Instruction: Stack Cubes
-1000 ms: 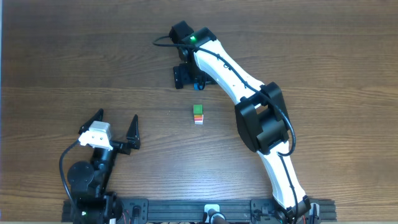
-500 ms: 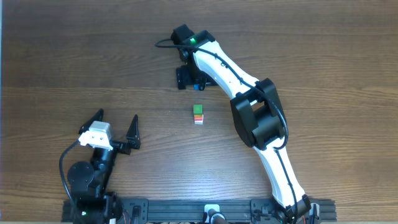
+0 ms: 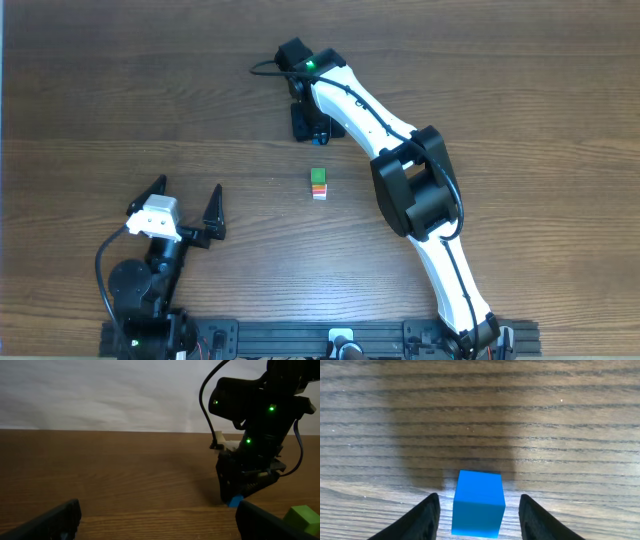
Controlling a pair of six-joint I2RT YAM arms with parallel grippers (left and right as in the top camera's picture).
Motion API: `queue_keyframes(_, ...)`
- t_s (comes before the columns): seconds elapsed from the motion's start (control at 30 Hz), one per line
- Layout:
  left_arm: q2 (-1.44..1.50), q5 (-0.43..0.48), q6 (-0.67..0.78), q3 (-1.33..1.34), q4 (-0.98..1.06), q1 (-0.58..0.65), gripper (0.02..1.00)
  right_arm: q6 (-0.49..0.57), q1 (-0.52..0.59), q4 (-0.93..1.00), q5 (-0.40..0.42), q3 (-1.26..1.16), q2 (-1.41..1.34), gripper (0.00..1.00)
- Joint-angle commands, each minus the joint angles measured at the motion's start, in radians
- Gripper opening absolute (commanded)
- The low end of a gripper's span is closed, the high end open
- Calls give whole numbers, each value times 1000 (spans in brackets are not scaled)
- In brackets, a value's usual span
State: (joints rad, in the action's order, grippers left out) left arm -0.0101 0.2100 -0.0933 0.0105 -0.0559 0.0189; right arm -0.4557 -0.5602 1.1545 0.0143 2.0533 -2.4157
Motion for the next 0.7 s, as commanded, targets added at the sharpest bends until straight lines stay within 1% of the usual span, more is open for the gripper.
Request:
queue_keyframes(0.03,6,6,11,-5,-2,-4,998,-3,7,-2,2,23,-8,450)
queue_keyframes(0.27,6,6,11,-5,-2,-4,998,-4,7,-1,2,22,-8,340)
queue_keyframes(0.4,6,6,11,-5,-2,-4,998,-4,7,0,2,22,-8,303)
queue_keyframes(0.5,6,6,11,-5,-2,-4,1000,-11,7,0,2,23,-8,226)
queue_keyframes(0.7,6,6,11,-5,-2,-4,998,-19,7,1,2,22,-8,189)
